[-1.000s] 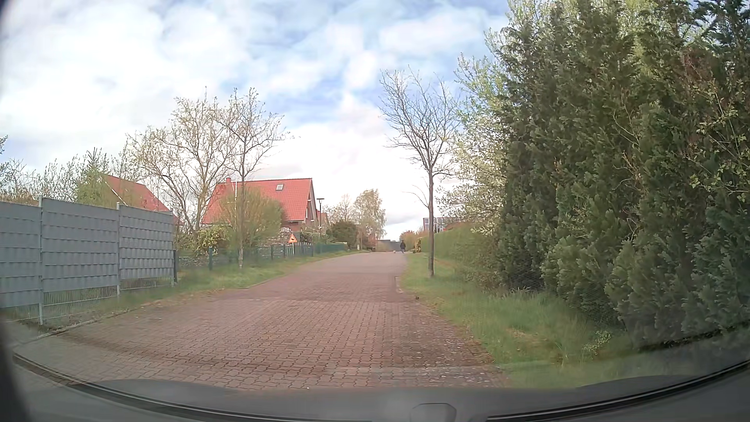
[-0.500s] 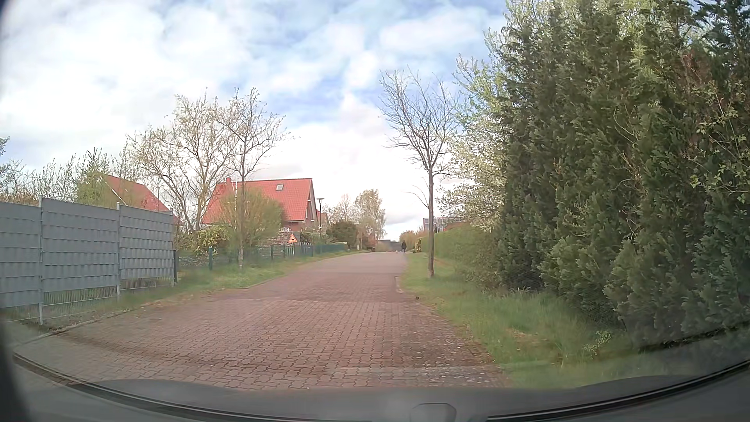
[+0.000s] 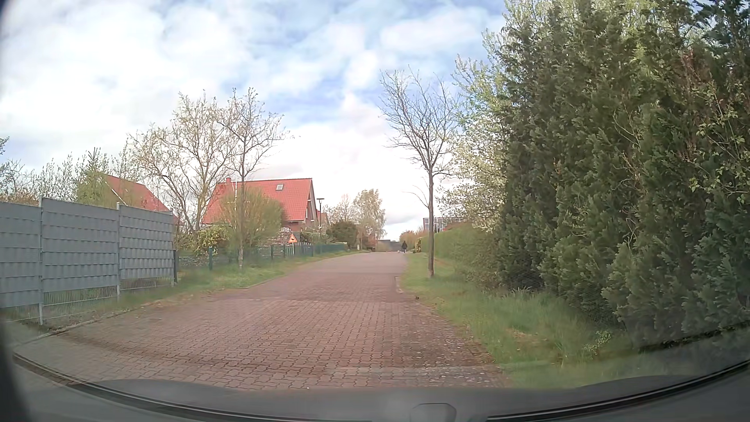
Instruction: Follow the waypoints while adhering to traffic rules and regulations
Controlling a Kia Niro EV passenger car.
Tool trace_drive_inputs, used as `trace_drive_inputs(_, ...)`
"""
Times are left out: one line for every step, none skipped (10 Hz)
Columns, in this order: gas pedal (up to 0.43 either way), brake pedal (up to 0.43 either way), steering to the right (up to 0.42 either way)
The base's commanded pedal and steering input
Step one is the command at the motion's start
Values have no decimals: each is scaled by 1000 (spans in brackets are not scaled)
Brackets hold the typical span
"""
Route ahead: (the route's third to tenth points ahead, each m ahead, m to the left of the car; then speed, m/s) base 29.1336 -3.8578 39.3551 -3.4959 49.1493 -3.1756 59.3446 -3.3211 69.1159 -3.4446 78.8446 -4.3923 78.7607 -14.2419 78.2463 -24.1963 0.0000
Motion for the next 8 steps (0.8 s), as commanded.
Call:
trace_drive_inputs(0, 244, -6)
trace_drive_inputs(0, 238, -6)
trace_drive_inputs(0, 238, -6)
trace_drive_inputs(0, 238, -6)
trace_drive_inputs(0, 238, -6)
trace_drive_inputs(0, 244, -6)
trace_drive_inputs(0, 238, -6)
trace_drive_inputs(0, 244, -6)
